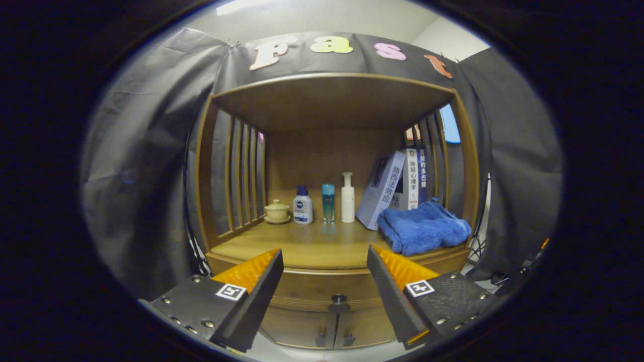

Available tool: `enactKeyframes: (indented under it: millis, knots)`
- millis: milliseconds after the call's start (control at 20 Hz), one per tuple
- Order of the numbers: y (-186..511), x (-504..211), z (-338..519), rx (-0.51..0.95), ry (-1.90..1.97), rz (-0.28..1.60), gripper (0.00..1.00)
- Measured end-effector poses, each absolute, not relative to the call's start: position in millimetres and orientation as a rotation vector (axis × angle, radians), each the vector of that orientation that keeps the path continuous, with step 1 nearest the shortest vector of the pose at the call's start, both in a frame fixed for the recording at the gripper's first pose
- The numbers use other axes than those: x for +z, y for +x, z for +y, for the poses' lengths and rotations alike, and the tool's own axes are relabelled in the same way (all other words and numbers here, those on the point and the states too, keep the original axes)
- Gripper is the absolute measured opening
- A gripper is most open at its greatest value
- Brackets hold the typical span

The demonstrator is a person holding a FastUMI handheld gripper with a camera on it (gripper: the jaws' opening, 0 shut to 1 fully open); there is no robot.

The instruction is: Pull open the drawer, take out the items inside it, and place them on the countertop above the cabinet.

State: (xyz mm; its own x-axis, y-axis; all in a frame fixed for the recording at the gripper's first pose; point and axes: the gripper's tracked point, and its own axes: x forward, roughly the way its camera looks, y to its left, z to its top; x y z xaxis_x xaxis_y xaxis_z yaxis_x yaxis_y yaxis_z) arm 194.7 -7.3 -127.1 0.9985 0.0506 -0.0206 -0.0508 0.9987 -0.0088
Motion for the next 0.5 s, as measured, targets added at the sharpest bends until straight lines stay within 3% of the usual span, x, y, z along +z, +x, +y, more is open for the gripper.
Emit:
enactKeyframes:
  millis: [500]
  knots:
    - [248, -230, -15, 0.073, 0.053, 0.157, 0.99]
